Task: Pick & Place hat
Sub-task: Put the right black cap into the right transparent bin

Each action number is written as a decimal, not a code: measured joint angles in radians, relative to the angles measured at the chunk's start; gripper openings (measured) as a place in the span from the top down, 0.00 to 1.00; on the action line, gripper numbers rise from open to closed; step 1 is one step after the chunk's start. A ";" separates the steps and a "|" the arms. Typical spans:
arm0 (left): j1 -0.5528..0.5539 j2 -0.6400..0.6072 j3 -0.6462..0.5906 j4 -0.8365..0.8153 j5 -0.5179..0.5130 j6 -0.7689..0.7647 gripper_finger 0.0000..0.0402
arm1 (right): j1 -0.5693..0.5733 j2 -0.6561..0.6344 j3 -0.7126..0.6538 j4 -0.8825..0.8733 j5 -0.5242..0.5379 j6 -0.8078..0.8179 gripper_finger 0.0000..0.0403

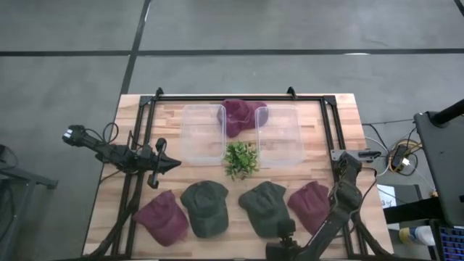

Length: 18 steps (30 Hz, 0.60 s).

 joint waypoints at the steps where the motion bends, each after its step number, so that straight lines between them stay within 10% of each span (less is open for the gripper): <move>1: 0.000 0.000 0.000 0.000 0.000 0.000 1.00 | 0.000 0.000 -0.013 0.003 0.001 0.016 0.43; 18: 0.000 0.000 0.000 0.000 0.000 -0.023 1.00 | -0.002 0.000 -0.052 0.018 0.158 0.082 0.44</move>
